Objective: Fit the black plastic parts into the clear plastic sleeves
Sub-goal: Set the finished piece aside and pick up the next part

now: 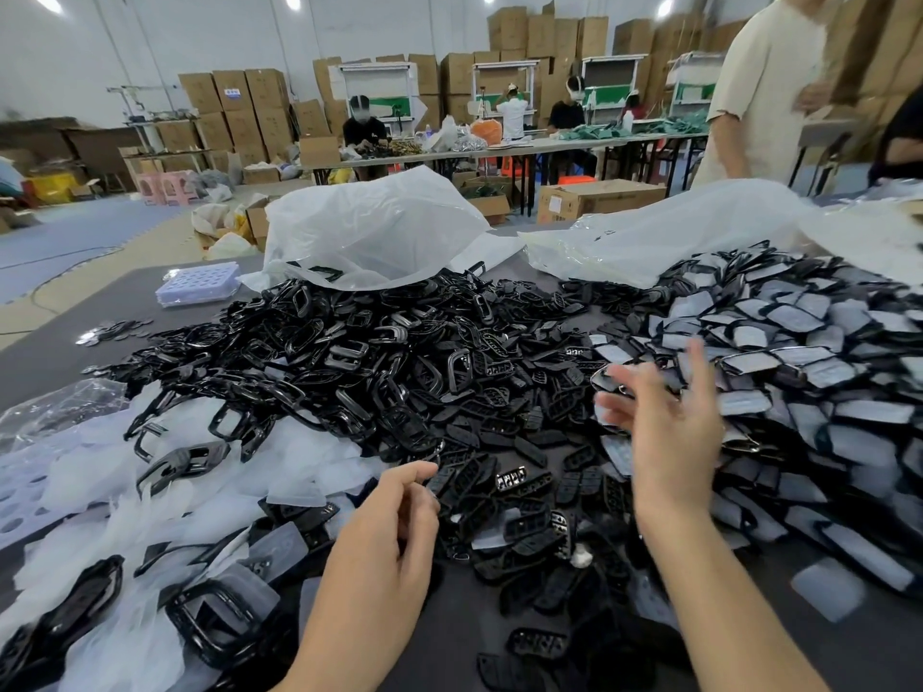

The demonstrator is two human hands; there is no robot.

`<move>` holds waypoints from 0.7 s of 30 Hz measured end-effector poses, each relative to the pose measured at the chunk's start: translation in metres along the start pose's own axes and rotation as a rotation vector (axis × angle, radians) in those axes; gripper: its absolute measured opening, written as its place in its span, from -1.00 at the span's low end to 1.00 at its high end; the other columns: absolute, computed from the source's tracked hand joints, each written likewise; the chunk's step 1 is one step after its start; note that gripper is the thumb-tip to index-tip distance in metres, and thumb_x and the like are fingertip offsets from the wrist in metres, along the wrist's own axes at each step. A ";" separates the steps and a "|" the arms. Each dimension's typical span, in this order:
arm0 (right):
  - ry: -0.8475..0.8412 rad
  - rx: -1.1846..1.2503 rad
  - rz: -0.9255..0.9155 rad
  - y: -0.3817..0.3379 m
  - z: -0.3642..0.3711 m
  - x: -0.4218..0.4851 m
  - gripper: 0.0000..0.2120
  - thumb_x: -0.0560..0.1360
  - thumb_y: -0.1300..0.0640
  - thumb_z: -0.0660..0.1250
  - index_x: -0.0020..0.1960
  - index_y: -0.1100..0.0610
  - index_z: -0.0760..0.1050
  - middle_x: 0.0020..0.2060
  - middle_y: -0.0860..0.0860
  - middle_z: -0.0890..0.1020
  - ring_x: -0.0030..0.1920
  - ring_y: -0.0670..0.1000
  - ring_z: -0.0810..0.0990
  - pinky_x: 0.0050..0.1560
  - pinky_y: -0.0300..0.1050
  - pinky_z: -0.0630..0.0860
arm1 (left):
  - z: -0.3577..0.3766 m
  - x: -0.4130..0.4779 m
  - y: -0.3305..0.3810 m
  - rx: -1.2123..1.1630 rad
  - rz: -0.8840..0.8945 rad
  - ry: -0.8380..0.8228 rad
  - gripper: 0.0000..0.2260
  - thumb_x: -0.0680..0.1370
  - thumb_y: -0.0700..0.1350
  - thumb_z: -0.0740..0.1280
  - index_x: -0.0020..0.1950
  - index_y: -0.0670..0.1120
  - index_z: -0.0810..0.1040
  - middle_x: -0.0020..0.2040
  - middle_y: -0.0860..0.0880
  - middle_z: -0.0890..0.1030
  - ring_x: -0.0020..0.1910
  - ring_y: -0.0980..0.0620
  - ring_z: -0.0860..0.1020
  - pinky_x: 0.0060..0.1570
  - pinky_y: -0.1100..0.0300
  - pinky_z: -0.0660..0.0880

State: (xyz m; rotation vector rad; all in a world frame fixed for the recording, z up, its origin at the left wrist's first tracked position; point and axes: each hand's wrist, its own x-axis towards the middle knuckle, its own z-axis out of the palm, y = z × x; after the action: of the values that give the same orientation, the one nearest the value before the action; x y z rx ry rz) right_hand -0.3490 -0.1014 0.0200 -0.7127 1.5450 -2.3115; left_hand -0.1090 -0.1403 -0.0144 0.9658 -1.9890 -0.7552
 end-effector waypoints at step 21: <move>-0.650 -0.722 -0.094 0.038 0.025 -0.034 -0.64 0.65 0.04 0.21 0.43 -0.19 0.42 -0.11 -0.23 0.68 -0.36 -0.16 0.56 -0.25 -0.37 0.47 | 0.014 0.071 -0.002 0.768 -0.168 -0.042 -0.69 0.68 -0.01 0.10 0.35 0.05 0.51 0.16 -0.02 0.51 0.20 -0.06 0.47 0.23 0.09 0.34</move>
State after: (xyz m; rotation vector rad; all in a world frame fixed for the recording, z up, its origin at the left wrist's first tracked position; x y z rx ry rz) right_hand -0.3086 -0.1196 -0.0154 -1.5315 1.9791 -1.2803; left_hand -0.1489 -0.1973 0.0045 1.5721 -2.2937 -0.0604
